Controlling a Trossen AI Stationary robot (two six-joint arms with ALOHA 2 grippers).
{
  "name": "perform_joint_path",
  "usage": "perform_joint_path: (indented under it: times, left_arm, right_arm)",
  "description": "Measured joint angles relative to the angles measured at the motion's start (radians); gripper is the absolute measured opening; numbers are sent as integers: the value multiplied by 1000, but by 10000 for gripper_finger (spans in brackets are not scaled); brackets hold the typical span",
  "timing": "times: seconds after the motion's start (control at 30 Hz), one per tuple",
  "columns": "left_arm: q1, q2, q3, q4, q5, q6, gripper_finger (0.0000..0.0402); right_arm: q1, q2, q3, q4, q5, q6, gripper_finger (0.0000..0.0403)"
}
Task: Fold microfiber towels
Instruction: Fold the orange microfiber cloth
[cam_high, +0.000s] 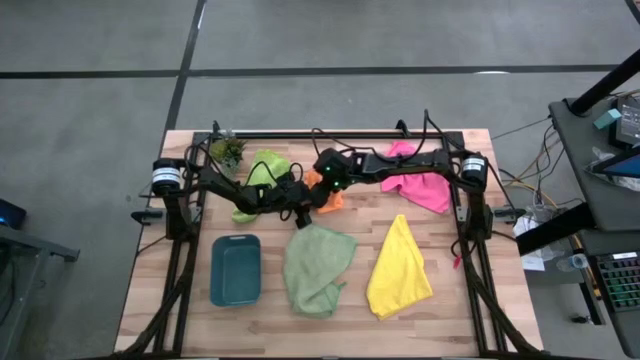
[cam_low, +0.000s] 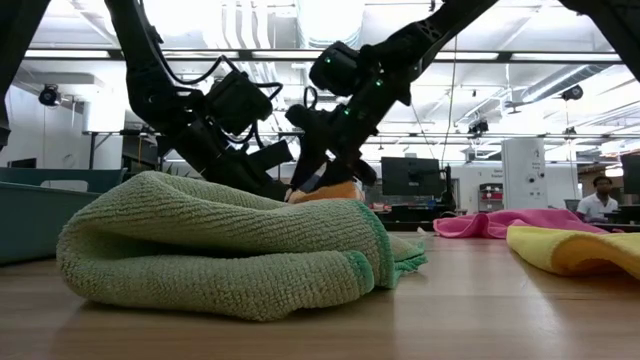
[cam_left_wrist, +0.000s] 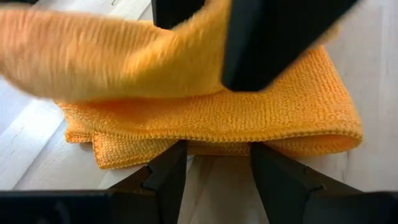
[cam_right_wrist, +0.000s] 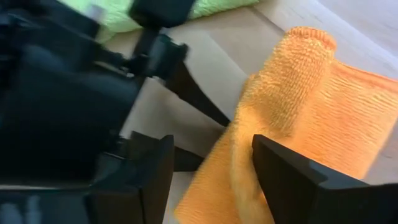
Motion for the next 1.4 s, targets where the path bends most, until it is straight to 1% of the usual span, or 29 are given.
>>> perform_joint_path:
  times: [0.23, 0.37, 0.47, 0.6, 0.73, 0.87, 0.97, 1.0, 1.07, 1.17, 1.27, 1.33, 1.4]
  left_arm:
    - [-2, -4, -1, 0, 0, -2, 164]
    - [-4, -13, -2, -9, 0, -2, 164]
    - [-5, -44, -3, -76, 5, 2, 164]
    - [-7, -132, -7, -221, -1, 0, 164]
    - [-9, -254, -22, -315, -2, 3, 164]
    - [-6, -356, -44, -297, -2, 42, 164]
    - [7, -388, -52, -248, -2, 83, 163]
    - [13, -386, -51, -212, -2, 88, 160]
    - [27, -378, -49, -165, -2, 101, 148]
    - [45, -332, -44, -72, -2, 109, 118]
    - [62, -270, -36, 13, -1, 110, 82]
    - [73, -232, -32, 53, -2, 109, 58]
    - [80, -186, -14, 88, -2, 108, 34]
  right_arm:
    - [35, 0, 28, 5, 19, -67, 205]
    - [35, 0, 35, -6, 15, -72, 205]
    - [37, -11, 36, -21, 3, -102, 205]
    - [50, -53, 17, -27, -12, -143, 193]
    - [63, -93, -15, -35, -7, -202, 154]
    - [78, -128, -64, -11, -2, -267, 88]
    - [83, -142, -124, 32, -4, -308, 33]
    - [83, -146, -148, 49, -4, -323, 20]
    - [81, -151, -189, 89, -4, -346, 14]
    - [76, -152, -252, 195, -10, -388, 13]
    - [75, -139, -328, 359, -37, -437, 12]
    - [69, -132, -375, 480, -70, -449, 12]
    - [62, -128, -416, 587, -80, -452, 12]
